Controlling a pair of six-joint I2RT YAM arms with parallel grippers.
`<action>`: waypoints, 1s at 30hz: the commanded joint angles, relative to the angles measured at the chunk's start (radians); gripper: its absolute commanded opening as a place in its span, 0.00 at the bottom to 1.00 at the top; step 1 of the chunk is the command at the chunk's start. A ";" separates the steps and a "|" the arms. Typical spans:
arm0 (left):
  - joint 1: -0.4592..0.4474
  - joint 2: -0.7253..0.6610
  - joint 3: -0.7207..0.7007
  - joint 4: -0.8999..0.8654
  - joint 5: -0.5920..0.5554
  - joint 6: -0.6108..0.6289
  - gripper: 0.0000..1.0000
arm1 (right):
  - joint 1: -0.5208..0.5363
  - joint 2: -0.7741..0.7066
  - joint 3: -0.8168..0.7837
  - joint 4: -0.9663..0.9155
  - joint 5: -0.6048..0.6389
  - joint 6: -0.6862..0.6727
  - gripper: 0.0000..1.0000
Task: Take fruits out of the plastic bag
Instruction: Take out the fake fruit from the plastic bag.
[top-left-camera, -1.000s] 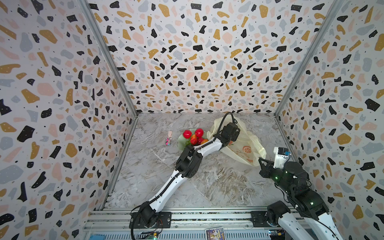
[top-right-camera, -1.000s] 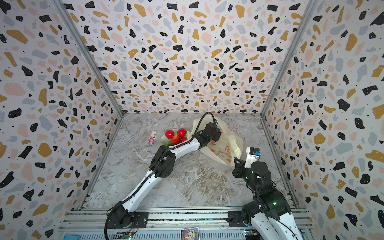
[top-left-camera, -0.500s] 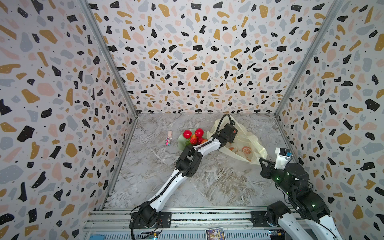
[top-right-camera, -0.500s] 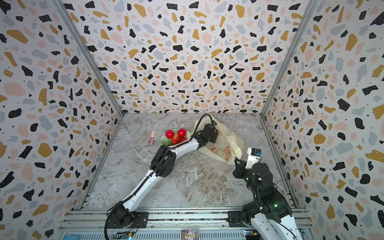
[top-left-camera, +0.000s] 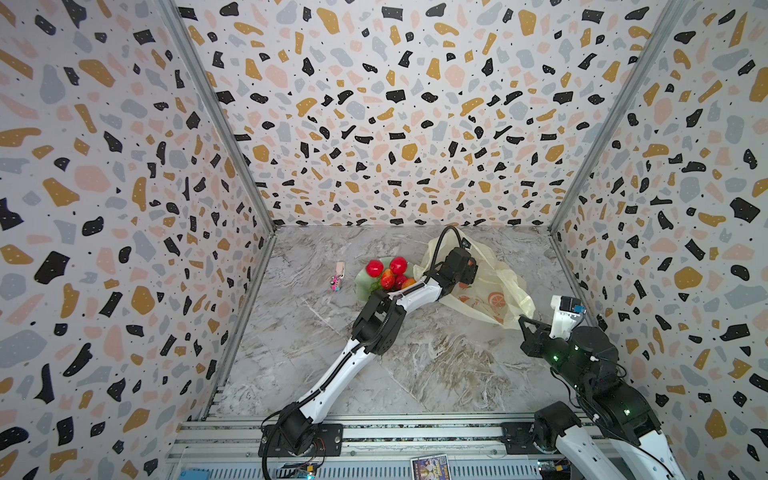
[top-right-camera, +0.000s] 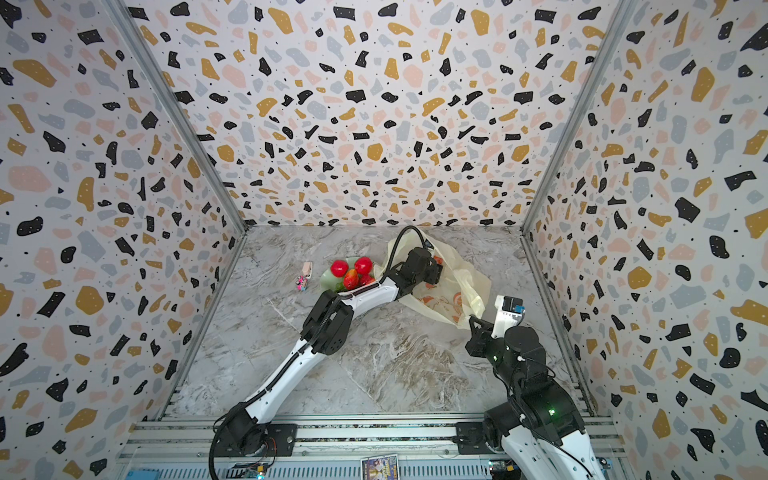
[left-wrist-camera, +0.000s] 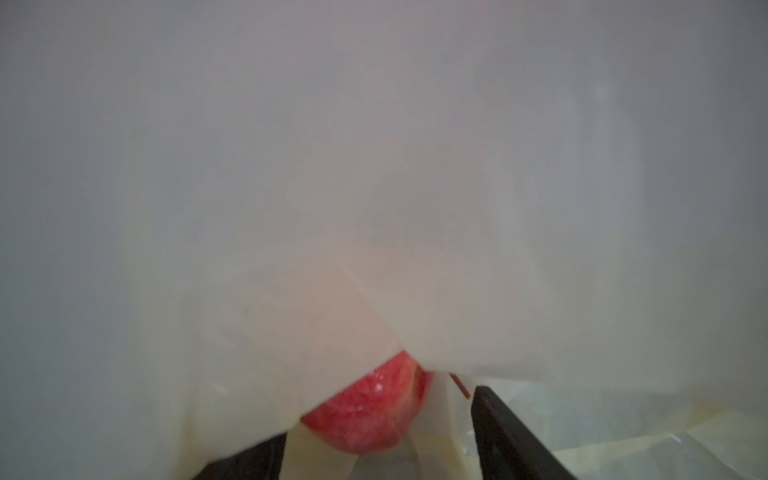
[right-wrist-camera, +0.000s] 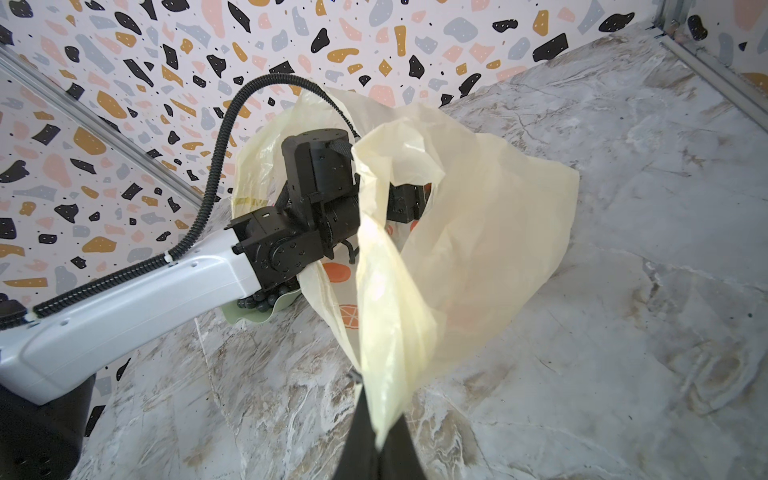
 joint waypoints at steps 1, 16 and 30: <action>0.003 -0.014 -0.005 0.090 -0.051 -0.081 0.73 | 0.004 -0.005 -0.001 -0.006 -0.003 0.007 0.00; 0.008 0.060 0.061 0.131 -0.141 -0.304 0.66 | 0.004 -0.011 -0.004 -0.010 0.000 0.011 0.00; 0.025 -0.032 -0.102 0.226 -0.009 -0.229 0.28 | 0.004 -0.005 -0.006 -0.009 0.001 0.014 0.00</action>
